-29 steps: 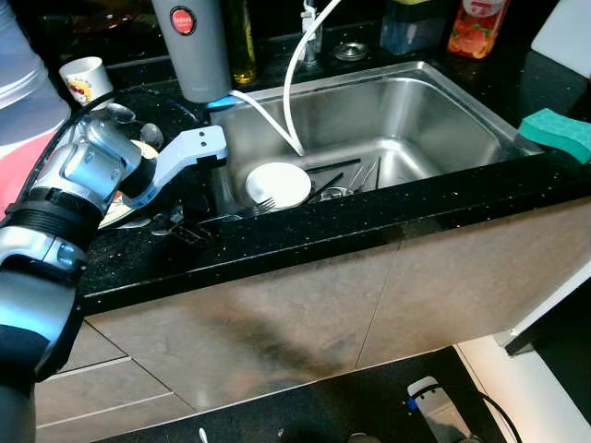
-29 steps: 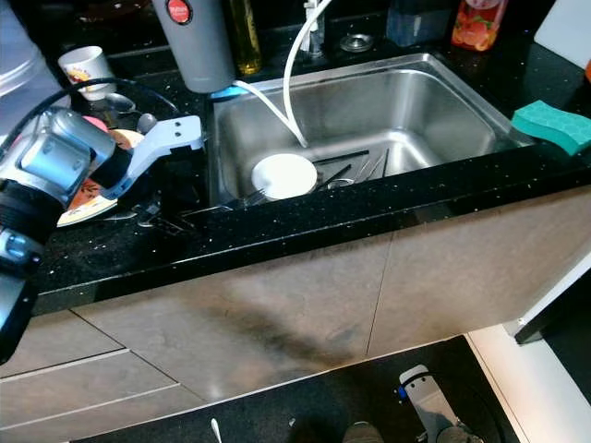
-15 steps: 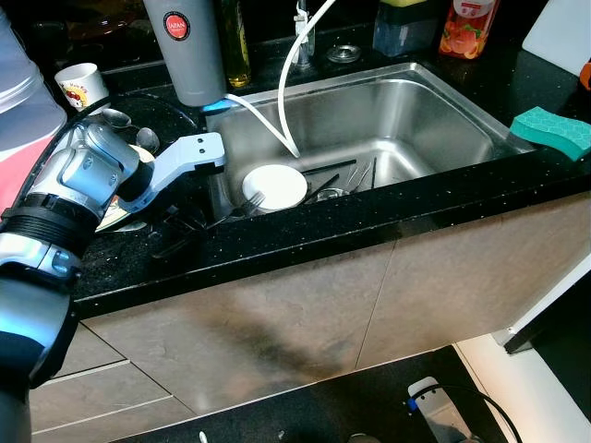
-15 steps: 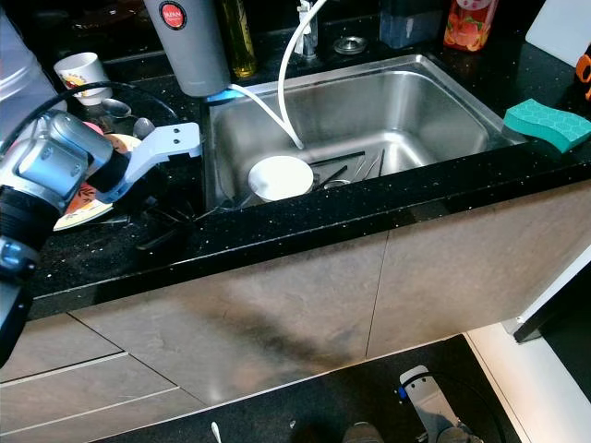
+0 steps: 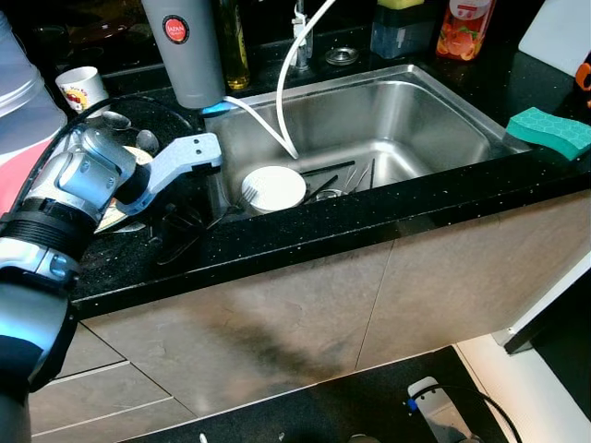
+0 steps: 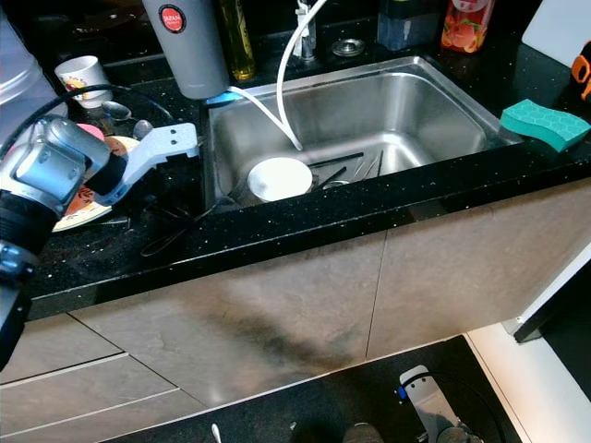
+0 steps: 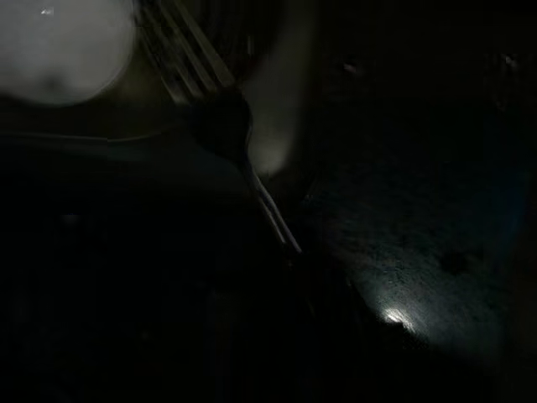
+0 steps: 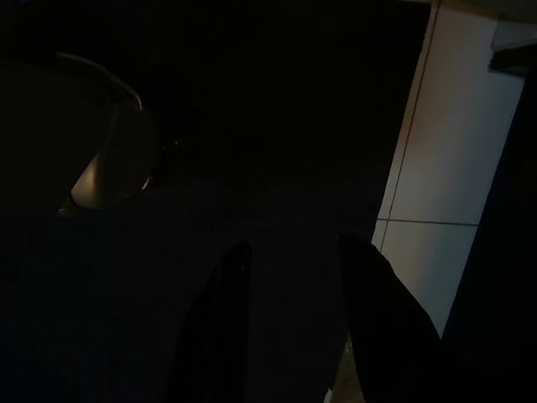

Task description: Kitchen organization

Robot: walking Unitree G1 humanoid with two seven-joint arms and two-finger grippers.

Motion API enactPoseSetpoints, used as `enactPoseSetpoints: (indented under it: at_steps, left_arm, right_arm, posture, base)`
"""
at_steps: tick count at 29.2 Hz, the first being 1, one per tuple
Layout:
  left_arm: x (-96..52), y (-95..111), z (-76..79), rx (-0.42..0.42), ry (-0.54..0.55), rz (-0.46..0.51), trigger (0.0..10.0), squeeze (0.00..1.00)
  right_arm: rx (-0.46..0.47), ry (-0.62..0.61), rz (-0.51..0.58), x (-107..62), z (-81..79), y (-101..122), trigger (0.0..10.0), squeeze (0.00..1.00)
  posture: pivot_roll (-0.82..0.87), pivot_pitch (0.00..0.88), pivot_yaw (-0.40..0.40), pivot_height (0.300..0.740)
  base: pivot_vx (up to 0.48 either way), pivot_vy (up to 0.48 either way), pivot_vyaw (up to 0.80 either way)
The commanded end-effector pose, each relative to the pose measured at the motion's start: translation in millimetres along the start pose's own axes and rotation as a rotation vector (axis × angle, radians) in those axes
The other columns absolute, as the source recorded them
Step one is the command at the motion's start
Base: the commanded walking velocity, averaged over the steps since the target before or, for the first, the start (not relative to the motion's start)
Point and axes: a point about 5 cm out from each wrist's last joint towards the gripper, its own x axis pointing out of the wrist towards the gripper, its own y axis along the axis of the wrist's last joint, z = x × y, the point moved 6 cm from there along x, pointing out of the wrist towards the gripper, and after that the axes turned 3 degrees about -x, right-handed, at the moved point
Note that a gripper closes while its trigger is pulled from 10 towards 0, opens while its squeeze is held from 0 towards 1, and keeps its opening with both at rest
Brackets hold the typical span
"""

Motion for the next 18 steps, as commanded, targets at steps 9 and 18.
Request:
enactPoseSetpoints:
  at_steps: [9,18]
  left_arm:
    - [-2.1,33.5,-24.4,-0.163,0.125,0.326,0.0,0.00]
    - [-17.5,67.8,-24.7,-0.266,0.061,0.583,0.0,0.00]
  right_arm:
    - [-0.008,0.014,-0.012,-0.1,-5.8,-3.4,10.0,0.00]
    - [-0.007,0.012,-0.013,-0.2,-5.8,-4.1,10.0,0.00]
  posture:
    - [-0.05,0.065,0.089,0.740]
    - [-0.05,0.071,0.092,0.740]
  base:
    - [0.000,0.000,0.00]
    - [0.000,0.000,0.00]
